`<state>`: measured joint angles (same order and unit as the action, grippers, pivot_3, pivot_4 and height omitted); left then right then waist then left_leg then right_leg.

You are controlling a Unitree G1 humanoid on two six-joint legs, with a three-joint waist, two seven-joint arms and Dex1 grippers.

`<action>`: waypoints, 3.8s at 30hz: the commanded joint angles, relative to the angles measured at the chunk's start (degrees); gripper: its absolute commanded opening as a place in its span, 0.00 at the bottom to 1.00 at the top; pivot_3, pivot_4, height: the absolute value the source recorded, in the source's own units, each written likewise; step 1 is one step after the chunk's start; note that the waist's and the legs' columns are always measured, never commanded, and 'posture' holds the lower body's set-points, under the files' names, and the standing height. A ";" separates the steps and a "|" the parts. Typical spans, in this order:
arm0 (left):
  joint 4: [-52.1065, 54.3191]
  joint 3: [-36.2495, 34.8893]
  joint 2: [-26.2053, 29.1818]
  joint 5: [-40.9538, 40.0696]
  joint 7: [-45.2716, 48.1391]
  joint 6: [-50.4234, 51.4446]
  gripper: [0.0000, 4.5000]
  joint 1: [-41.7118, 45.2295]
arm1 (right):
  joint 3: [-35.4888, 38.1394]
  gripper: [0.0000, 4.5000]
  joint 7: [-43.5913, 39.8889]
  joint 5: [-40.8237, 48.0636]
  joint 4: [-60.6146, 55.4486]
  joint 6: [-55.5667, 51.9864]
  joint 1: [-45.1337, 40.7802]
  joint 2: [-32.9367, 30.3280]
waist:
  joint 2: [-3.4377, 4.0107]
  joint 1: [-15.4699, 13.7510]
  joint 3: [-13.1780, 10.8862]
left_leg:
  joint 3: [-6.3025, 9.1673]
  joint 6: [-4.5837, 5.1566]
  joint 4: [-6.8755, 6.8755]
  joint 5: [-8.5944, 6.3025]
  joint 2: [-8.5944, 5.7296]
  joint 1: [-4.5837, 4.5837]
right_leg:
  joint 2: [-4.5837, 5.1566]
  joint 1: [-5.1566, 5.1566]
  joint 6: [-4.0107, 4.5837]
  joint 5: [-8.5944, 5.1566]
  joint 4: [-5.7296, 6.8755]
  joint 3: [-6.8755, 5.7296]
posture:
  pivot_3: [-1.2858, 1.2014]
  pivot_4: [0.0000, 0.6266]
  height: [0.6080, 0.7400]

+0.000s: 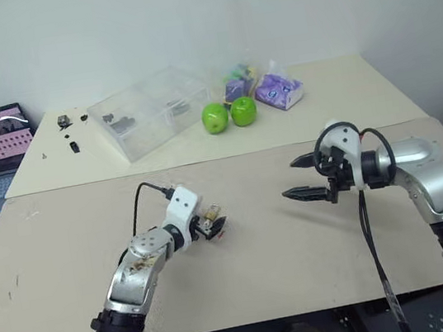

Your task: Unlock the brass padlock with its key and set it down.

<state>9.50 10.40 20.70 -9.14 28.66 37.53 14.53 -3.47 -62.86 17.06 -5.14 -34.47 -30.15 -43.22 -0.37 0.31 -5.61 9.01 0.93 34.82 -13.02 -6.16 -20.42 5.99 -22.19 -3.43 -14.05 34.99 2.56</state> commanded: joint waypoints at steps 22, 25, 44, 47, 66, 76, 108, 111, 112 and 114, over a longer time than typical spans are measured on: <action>-2.55 2.13 -1.92 1.75 0.40 -0.54 1.00 1.95 | 0.75 0.99 1.98 0.31 -1.37 1.08 -0.68 -0.50 | -0.03 -1.11 -0.02 | -0.03 -0.03 0.01 0.01 0.01 0.07 | -0.01 0.04 0.00 0.00 -0.04 -0.03 | 0.52 0.24 1.00; -3.40 2.15 -2.27 2.18 0.22 -1.07 0.82 2.37 | 0.80 1.00 2.50 0.38 -1.63 1.09 -0.51 -0.44 | -0.03 -1.19 -0.02 | -0.03 -0.03 0.02 0.01 0.00 0.08 | 0.01 0.05 0.00 0.00 -0.07 -0.03 | 0.52 0.24 1.00; -8.87 6.42 5.06 2.04 18.43 -9.70 0.17 11.37 | 0.84 1.00 3.82 0.90 -4.03 0.03 0.91 -0.63 | -0.06 -1.07 -0.04 | -0.03 -0.03 -0.04 0.00 0.00 0.04 | -0.02 0.02 0.00 0.00 -0.05 -0.05 | 0.52 0.24 1.00; -13.53 8.37 6.75 2.60 24.89 -13.96 0.17 16.55 | 1.30 1.00 4.53 1.29 -5.40 -0.67 1.87 -0.54 | -0.10 -1.05 -0.06 | -0.01 -0.03 -0.01 0.00 -0.01 -0.03 | -0.04 0.01 0.02 0.02 -0.05 -0.11 | 0.52 0.24 1.00; -33.70 18.04 2.94 10.29 42.64 -35.09 0.17 26.51 | 6.09 1.00 11.09 4.77 -16.07 -7.70 8.89 -2.06 | -0.14 -0.85 -0.09 | -0.08 0.06 0.10 -0.05 0.03 -0.06 | -0.13 -0.03 0.00 0.03 -0.05 -0.14 | 0.52 0.24 1.00; -36.54 14.97 2.61 11.26 42.16 -35.99 0.93 29.16 | 5.21 1.00 10.37 6.32 -16.50 -9.28 8.33 -3.75 | -0.15 -0.82 -0.09 | -0.08 0.09 0.12 -0.06 0.04 -0.04 | -0.19 0.01 -0.01 0.03 -0.06 -0.15 | 0.52 0.24 1.00; -0.20 -9.64 22.55 -10.47 39.74 -13.72 0.93 7.74 | -17.09 1.00 7.67 -8.22 8.92 8.79 -2.85 16.03 | -0.16 0.49 -0.17 | -0.11 -0.27 0.01 -0.30 0.73 0.16 | -0.84 -0.19 0.19 0.14 0.06 -0.13 | 0.52 0.24 1.00; -1.16 -9.03 22.40 -10.14 39.57 -14.49 0.93 8.19 | -17.09 1.00 9.12 -9.25 9.18 8.84 -2.18 17.10 | -0.15 0.49 -0.16 | -0.11 -0.30 0.00 -0.30 0.77 0.17 | -0.87 -0.22 0.20 0.14 0.08 -0.13 | 0.52 0.24 1.00; -1.43 -8.80 22.34 -10.14 39.66 -14.58 0.93 8.43 | -17.14 1.00 9.62 -9.46 8.95 8.73 -1.74 17.47 | -0.15 0.49 -0.16 | -0.11 -0.30 0.00 -0.30 0.77 0.17 | -0.87 -0.22 0.20 0.15 0.08 -0.13 | 0.52 0.24 1.00; -2.08 -8.17 22.50 -10.18 40.52 -14.92 0.93 8.82 | -17.34 1.00 10.50 -9.80 8.03 8.40 -0.51 18.12 | -0.15 0.49 -0.16 | -0.11 -0.30 0.01 -0.30 0.77 0.17 | -0.88 -0.20 0.21 0.15 0.07 -0.13 | 0.52 0.24 1.00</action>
<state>7.67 2.12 42.90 -19.12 68.61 23.77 22.11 -21.30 -53.30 7.55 4.86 -26.87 -31.25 -25.72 -0.52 0.79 -5.77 8.89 0.62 34.82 -13.32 -5.40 -20.24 5.12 -22.37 -3.22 -13.89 35.06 2.43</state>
